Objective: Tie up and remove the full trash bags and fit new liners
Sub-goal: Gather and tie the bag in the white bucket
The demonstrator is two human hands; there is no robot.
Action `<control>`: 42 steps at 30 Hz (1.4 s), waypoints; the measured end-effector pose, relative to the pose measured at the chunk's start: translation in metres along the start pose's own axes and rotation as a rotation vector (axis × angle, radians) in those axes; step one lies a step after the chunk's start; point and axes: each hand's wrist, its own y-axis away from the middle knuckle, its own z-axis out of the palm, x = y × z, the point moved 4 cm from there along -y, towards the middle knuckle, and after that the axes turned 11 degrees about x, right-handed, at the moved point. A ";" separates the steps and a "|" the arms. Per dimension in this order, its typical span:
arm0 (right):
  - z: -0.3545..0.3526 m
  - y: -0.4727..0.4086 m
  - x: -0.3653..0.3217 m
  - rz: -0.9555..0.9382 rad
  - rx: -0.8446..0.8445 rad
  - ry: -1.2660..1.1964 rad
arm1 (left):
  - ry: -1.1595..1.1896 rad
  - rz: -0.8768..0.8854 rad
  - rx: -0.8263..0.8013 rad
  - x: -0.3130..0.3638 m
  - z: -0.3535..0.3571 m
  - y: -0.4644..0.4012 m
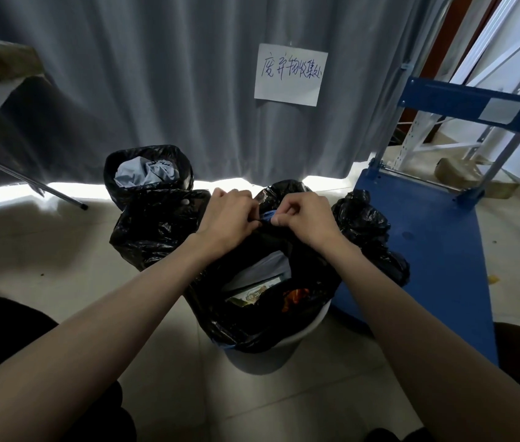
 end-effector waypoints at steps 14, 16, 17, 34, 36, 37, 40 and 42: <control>-0.009 0.005 0.009 0.181 -0.043 -0.416 | 0.198 -0.152 -0.095 -0.010 0.003 -0.006; -0.007 0.003 0.005 0.145 -0.017 -0.423 | 0.426 -0.141 -0.056 0.002 -0.007 -0.014; -0.007 0.002 0.004 0.140 0.001 -0.433 | 0.485 -0.135 -0.031 0.008 -0.012 -0.018; 0.013 0.007 0.029 0.110 -0.014 0.219 | 0.646 -0.315 0.051 -0.006 -0.024 -0.023; 0.013 0.007 0.031 0.101 0.002 0.238 | 0.711 -0.387 0.093 -0.007 -0.029 -0.024; 0.015 0.008 0.034 0.105 0.001 0.239 | 0.736 -0.423 0.113 -0.008 -0.030 -0.026; 0.022 0.012 0.045 0.145 -0.030 0.237 | 0.849 -0.521 0.182 -0.014 -0.037 -0.031; 0.024 0.014 0.053 0.166 -0.032 0.236 | 0.913 -0.561 0.236 -0.018 -0.041 -0.035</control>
